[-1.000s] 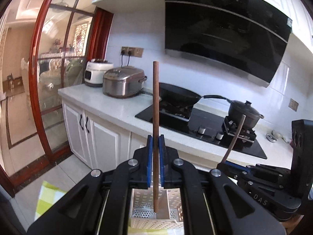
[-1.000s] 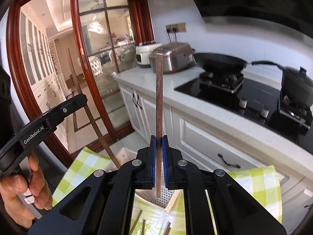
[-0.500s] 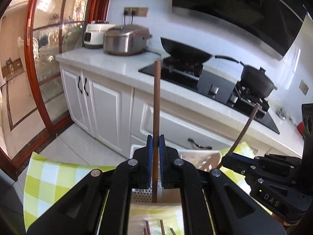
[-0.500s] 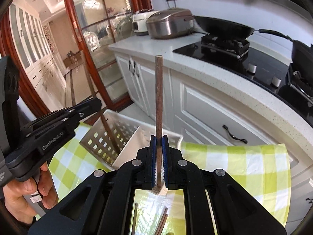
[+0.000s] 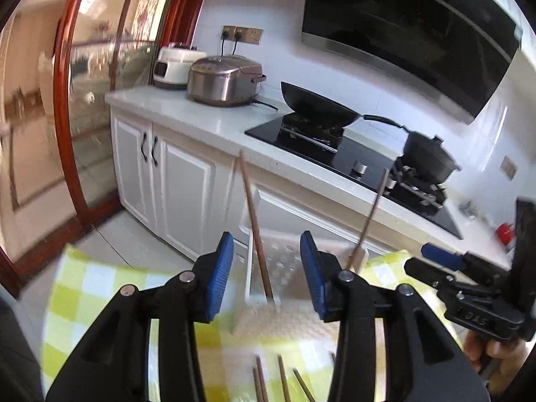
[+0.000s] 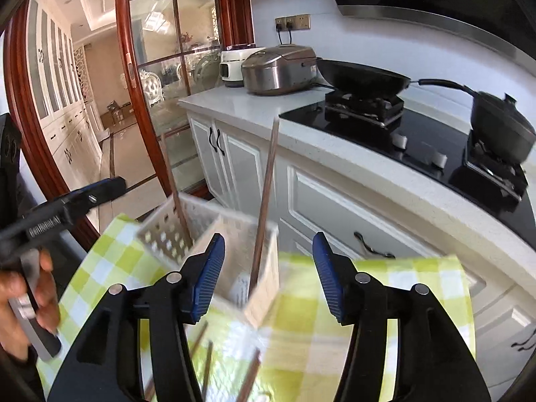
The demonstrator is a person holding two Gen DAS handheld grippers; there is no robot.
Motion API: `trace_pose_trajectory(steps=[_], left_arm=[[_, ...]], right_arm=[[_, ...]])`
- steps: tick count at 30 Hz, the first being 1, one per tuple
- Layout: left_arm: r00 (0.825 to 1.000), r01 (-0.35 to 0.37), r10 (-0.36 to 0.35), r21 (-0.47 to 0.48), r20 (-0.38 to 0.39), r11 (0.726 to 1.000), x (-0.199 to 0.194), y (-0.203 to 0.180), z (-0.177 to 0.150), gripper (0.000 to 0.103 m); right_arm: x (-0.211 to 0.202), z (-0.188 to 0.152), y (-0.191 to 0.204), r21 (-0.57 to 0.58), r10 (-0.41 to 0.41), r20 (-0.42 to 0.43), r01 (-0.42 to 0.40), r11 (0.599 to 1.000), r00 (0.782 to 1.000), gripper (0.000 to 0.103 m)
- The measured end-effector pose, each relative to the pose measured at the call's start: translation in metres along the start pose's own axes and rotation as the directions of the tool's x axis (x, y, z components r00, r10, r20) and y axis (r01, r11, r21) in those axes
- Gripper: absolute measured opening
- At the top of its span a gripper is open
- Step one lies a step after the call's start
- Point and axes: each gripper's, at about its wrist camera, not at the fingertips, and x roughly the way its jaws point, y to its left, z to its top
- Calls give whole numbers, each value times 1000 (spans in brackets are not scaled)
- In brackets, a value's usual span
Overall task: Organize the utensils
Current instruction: 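Open both tools to drop the chopsticks into the white basket, then grasp another brown chopstick with the left tool while the right tool moves toward the chopsticks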
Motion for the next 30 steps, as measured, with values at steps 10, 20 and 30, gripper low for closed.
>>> trace_pose_trajectory(steps=[10, 20, 30], left_arm=[[990, 32, -34, -19, -139, 999, -49, 31, -133, 39], [963, 27, -2, 87, -270, 996, -24, -4, -208, 23], [956, 76, -46, 91, -290, 993, -12, -18, -206, 20]], right_arm=[[-24, -133, -25, 76, -11, -64, 16, 997, 998, 59], [-18, -180, -8, 68, 4, -148, 6, 998, 989, 58], [7, -180, 36, -18, 79, -200, -84, 996, 977, 31]])
